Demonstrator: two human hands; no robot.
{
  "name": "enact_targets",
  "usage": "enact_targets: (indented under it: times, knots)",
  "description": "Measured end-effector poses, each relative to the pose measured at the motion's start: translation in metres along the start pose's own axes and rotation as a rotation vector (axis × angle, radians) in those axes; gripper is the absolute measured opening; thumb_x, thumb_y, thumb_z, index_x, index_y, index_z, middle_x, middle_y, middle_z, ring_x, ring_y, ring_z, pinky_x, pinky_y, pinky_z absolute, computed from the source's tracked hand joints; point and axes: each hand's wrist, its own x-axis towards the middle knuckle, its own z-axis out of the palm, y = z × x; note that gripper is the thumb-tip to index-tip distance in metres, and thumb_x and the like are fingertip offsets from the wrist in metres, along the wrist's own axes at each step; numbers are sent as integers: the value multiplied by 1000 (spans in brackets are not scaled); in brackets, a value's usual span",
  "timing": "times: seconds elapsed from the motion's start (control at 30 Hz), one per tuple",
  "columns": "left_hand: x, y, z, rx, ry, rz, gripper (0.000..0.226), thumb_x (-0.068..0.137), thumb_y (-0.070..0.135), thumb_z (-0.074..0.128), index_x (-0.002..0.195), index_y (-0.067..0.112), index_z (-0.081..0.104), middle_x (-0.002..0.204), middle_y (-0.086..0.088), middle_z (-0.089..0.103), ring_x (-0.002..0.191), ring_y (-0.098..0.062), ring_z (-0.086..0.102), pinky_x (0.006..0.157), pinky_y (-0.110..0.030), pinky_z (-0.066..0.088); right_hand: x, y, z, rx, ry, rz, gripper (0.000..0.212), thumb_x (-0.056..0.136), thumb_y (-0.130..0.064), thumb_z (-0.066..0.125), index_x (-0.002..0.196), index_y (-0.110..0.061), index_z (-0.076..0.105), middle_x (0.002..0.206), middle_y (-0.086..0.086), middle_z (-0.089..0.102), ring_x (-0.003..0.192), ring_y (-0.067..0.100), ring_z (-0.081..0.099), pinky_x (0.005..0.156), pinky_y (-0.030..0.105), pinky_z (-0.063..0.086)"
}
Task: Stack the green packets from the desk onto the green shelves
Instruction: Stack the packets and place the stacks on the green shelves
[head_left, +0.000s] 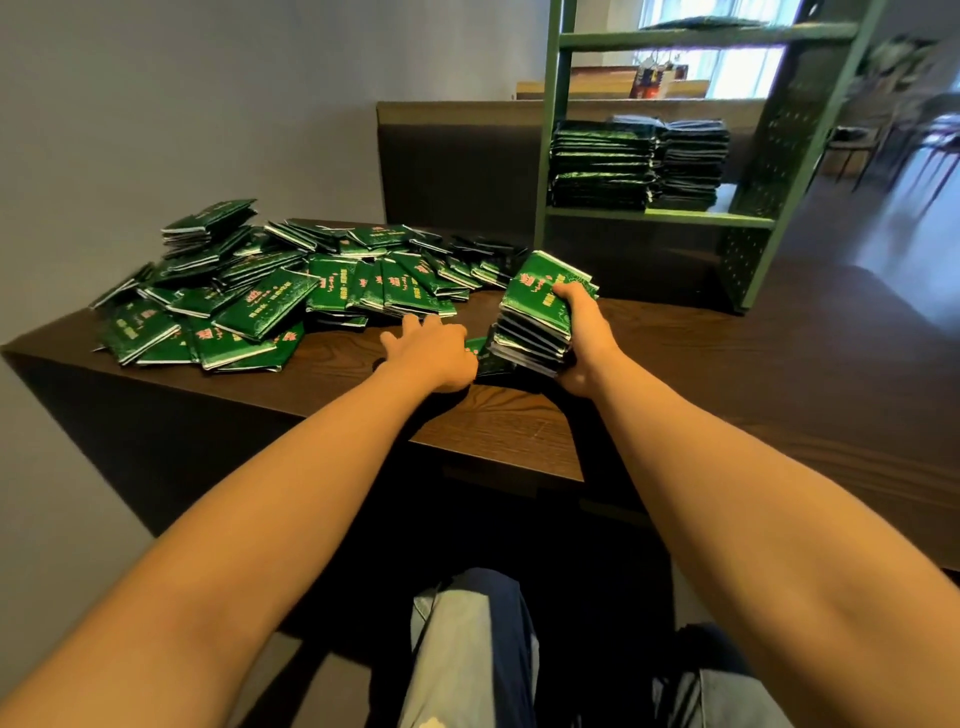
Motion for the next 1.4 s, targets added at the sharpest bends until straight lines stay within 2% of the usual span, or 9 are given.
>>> enact_targets:
  times: [0.2,0.37,0.43,0.67,0.83,1.13,1.27,1.33,1.4]
  knots:
    - [14,0,-8,-138,-34,-66,56,89,50,65,126,9,55,129,-15,57,116,-35,55,92,-43,48,4,0,-3,73,-13,25,57,87,-38,74,135,-14,54,121,18,72,96,35,76,70,49,62]
    - [11,1,-10,-412,-74,-86,66,84,41,75,126,-5,57,110,-18,65,102,-33,64,79,-37,51,4,2,-3,57,-55,20,49,89,-38,71,130,-12,60,115,16,75,96,34,76,78,49,63]
    - [9,3,-8,-594,-59,-69,48,86,32,74,113,-7,63,97,-12,63,80,-22,60,63,-30,41,4,4,-3,59,-69,17,50,88,-39,71,129,-12,62,115,16,75,97,34,76,81,51,62]
    - [2,8,-10,-1218,-73,-241,45,98,39,55,128,6,55,121,-12,60,97,-26,59,78,-31,48,4,7,5,40,-157,8,69,73,-45,74,132,-11,65,123,19,73,107,38,73,94,58,57]
    - [4,12,-12,-1611,-177,-220,52,97,55,49,122,12,66,109,-13,74,97,-32,72,86,-48,59,1,6,21,-5,-196,-12,62,83,-44,69,135,-12,62,120,17,75,108,36,73,95,51,58]
    - [16,-1,-15,-1478,-18,-195,53,95,59,43,111,15,68,111,-11,72,99,-29,69,94,-41,53,3,7,46,-88,-283,21,60,84,-43,68,133,-9,64,125,17,72,103,33,72,93,48,57]
    - [24,-15,-4,-1028,395,-233,40,104,39,30,90,14,58,106,-12,58,101,-29,54,83,-33,37,16,7,53,-156,-146,-34,87,56,-49,80,133,-13,59,124,18,71,103,36,74,96,60,55]
    - [27,-30,7,-900,498,-229,29,102,32,37,117,20,59,126,-12,53,115,-31,51,89,-34,36,27,9,51,-158,-101,-63,92,54,-52,80,134,-15,58,126,18,70,103,36,74,91,57,58]
    - [33,-46,19,-762,484,-251,44,99,33,45,143,29,43,135,-10,48,117,-31,52,95,-39,42,31,11,48,-147,-69,-89,90,55,-50,78,135,-13,58,122,17,71,99,33,76,78,46,62]
